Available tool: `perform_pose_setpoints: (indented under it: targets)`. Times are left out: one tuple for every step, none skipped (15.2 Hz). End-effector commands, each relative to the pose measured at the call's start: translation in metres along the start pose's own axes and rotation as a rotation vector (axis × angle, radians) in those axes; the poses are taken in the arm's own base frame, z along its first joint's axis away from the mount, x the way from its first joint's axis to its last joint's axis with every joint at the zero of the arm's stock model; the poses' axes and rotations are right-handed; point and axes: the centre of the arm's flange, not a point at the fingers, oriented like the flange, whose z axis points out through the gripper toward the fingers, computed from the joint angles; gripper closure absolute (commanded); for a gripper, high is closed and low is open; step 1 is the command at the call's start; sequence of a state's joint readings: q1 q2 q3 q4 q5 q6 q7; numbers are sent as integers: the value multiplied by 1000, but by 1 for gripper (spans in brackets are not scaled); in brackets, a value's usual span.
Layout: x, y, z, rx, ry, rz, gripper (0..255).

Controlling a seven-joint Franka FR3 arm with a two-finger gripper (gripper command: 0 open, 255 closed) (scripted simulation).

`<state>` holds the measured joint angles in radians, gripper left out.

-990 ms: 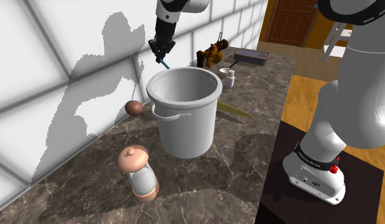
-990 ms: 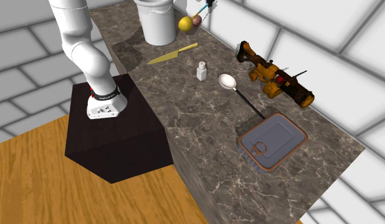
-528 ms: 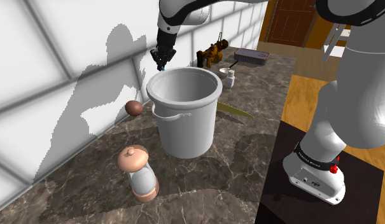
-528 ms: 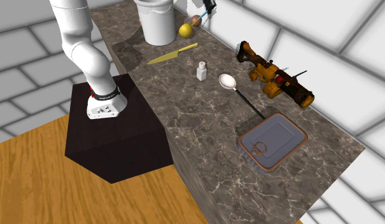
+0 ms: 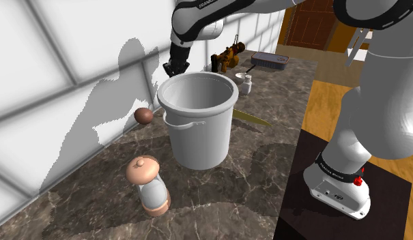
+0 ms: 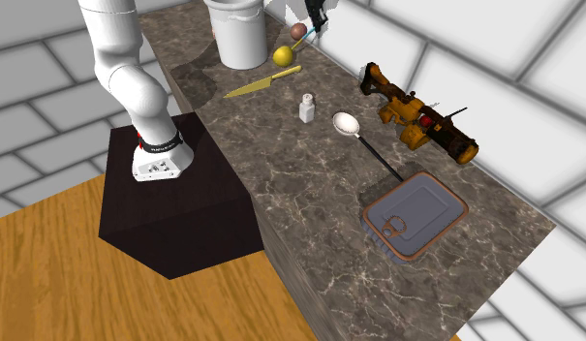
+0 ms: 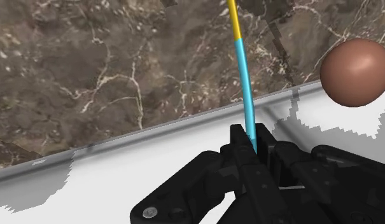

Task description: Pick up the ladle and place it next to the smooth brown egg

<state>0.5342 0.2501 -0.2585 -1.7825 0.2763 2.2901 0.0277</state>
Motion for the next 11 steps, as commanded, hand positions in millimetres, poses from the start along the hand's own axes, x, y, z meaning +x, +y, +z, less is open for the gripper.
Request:
perform_pose_setpoints:
  targets:
    - [0, 1, 2, 0, 1, 0, 255]
    - [0, 1, 2, 0, 1, 0, 255]
    - [0, 1, 2, 0, 1, 0, 255]
    - [0, 1, 2, 0, 1, 0, 255]
    - [0, 1, 2, 0, 1, 0, 255]
    - [0, 1, 2, 0, 1, 0, 255]
    - [0, 1, 2, 0, 1, 0, 0]
    - [0, 1, 2, 0, 1, 0, 0]
    - [0, 1, 2, 0, 1, 0, 0]
    - [0, 1, 2, 0, 1, 0, 0]
    - [0, 1, 2, 0, 1, 0, 0]
